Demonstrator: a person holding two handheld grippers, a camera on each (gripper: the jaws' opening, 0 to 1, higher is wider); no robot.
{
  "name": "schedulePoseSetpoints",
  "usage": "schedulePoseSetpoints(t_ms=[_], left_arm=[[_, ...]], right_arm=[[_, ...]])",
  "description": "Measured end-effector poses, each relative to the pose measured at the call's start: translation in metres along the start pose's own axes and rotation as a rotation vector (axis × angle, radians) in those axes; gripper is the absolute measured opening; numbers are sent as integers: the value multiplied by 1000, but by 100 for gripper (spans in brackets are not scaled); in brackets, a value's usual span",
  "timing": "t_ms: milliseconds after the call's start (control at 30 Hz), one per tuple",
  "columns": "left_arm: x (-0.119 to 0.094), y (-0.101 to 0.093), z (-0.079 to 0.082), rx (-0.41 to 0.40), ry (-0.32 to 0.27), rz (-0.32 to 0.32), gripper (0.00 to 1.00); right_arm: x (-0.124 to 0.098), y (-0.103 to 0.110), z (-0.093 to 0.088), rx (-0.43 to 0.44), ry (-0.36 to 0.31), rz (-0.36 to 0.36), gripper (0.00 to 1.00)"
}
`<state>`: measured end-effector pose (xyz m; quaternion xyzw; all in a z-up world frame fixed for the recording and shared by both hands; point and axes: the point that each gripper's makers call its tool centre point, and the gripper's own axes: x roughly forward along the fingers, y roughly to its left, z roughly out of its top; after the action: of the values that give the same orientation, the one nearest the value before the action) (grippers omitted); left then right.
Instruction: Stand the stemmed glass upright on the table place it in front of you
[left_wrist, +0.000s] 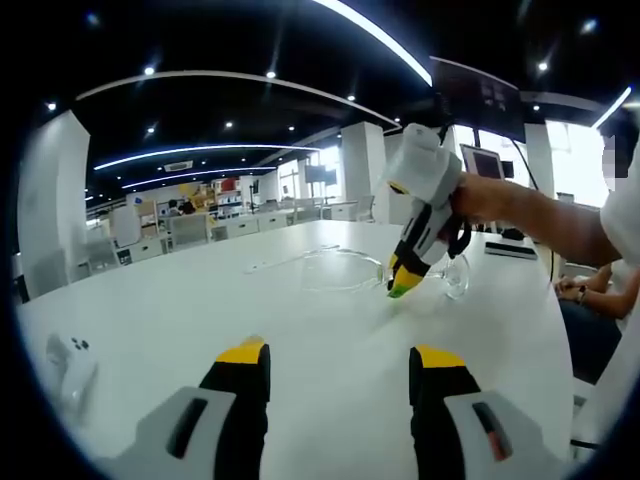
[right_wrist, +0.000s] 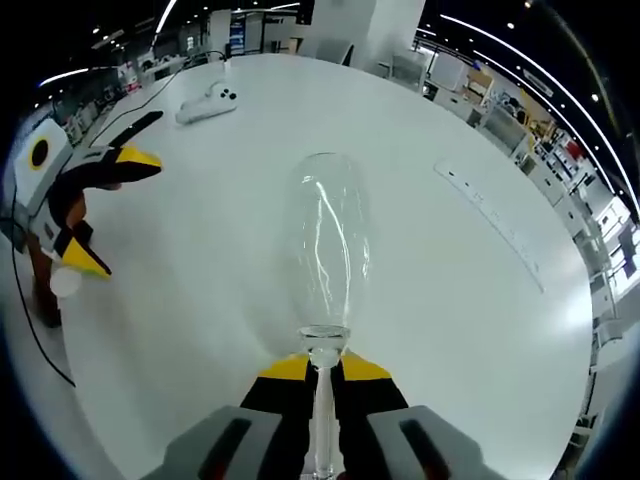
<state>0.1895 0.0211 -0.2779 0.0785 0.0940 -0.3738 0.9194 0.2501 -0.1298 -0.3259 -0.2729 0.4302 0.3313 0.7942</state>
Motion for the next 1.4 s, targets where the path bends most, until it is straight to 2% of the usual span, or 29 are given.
schedulePoseSetpoints(t_ms=[1400], left_arm=[[0, 0, 0, -1, 0, 3, 56]], right_arm=[[-23, -11, 11, 34, -106, -61, 11]])
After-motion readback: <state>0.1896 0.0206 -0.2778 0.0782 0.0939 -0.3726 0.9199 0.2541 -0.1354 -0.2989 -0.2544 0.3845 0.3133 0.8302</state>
